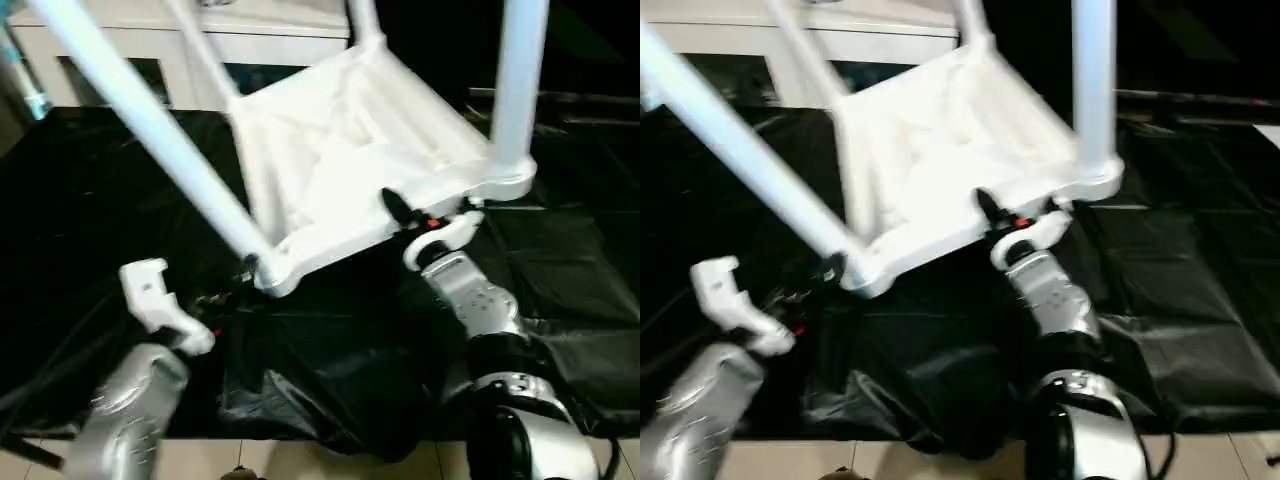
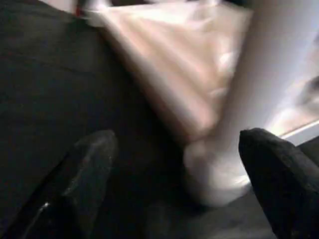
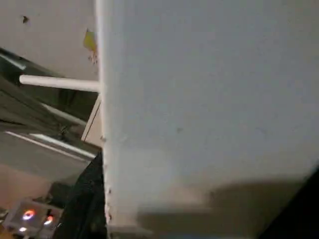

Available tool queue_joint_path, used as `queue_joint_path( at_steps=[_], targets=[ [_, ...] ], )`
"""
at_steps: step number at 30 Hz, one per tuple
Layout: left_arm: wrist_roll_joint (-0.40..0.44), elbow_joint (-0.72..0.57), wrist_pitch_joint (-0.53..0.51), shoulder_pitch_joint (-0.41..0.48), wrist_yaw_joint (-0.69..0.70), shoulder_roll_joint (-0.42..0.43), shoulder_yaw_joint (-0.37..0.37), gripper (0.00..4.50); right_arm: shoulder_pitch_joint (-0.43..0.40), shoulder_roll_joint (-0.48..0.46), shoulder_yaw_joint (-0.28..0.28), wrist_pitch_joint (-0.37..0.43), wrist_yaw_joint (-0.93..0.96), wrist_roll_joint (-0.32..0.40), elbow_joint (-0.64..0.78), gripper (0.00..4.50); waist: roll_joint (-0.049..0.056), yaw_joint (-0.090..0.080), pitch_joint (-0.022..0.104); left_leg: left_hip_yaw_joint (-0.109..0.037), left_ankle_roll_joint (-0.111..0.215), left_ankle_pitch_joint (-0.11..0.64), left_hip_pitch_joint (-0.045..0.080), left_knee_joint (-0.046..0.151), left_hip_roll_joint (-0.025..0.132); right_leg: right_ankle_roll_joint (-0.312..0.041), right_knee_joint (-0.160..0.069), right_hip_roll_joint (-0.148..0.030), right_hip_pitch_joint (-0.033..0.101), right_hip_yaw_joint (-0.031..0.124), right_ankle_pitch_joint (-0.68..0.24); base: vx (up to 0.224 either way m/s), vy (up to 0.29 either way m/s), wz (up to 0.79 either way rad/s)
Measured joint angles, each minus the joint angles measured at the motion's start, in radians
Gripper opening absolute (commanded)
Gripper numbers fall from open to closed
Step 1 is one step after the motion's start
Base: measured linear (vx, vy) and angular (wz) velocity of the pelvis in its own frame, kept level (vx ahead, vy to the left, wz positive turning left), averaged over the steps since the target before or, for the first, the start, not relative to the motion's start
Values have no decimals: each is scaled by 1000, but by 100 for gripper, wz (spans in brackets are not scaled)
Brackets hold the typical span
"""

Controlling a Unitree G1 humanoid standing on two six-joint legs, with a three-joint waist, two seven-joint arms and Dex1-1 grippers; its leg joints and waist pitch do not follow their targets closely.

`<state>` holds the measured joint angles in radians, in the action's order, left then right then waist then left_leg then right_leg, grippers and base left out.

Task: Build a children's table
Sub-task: Flip table

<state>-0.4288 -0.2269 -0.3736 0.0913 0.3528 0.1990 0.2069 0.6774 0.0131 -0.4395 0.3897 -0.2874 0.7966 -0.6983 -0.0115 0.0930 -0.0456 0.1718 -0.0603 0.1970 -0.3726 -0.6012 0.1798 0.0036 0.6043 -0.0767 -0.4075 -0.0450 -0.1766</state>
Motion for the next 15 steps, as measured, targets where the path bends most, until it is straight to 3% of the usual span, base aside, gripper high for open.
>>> queue_joint_path(
  at_steps=[6,11,15],
  targets=[
    [11,-77,-21,28,136,139,-42,450,-9,36,23,-34,29,-74,79,193,2,-2,-1,1,-1,-1,2,-1,0,0,4,-1,0,1,0,0,0,0],
    [11,-127,-28,18,183,186,-78,450,-13,58,39,-53,43,-105,112,193,2,-8,-1,1,-3,-2,5,0,0,1,7,0,0,2,-1,0,0,0],
    [13,-193,-36,-42,209,221,-108,450,-29,70,62,-52,53,-136,160,193,4,-9,-2,1,-4,-3,5,-1,0,0,8,0,0,3,-1,0,0,0]
  ],
)
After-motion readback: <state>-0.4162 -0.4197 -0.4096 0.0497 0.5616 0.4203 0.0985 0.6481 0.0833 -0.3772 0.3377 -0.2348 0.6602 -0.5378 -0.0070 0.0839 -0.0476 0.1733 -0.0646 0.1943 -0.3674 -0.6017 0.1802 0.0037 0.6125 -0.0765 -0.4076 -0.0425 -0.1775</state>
